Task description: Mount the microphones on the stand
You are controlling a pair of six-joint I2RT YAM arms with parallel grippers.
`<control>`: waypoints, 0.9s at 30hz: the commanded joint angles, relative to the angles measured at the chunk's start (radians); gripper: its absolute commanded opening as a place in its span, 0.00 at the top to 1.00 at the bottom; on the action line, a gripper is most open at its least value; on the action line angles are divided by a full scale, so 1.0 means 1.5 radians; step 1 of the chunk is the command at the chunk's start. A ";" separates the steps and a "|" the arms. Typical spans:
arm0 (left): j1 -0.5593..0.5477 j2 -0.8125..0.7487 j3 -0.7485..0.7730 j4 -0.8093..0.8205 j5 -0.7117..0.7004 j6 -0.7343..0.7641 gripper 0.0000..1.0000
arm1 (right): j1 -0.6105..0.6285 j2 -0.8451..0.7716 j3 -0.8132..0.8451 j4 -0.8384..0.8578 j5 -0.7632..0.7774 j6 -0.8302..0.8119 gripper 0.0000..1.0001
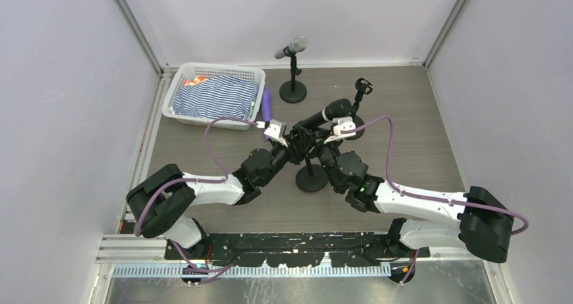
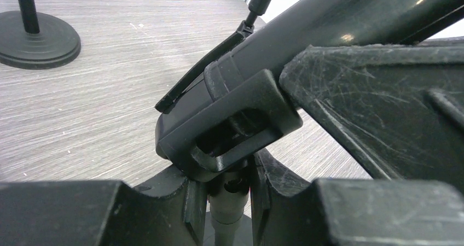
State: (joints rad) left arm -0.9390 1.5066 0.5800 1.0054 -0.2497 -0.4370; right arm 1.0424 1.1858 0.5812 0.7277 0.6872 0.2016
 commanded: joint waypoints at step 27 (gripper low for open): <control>-0.014 -0.044 -0.013 0.159 -0.006 0.006 1.00 | 0.023 -0.357 -0.076 -0.272 -0.075 -0.036 0.39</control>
State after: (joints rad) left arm -0.9562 1.4990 0.5529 1.0985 -0.2573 -0.4210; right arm 1.0725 0.7742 0.4473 0.4305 0.6102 0.1730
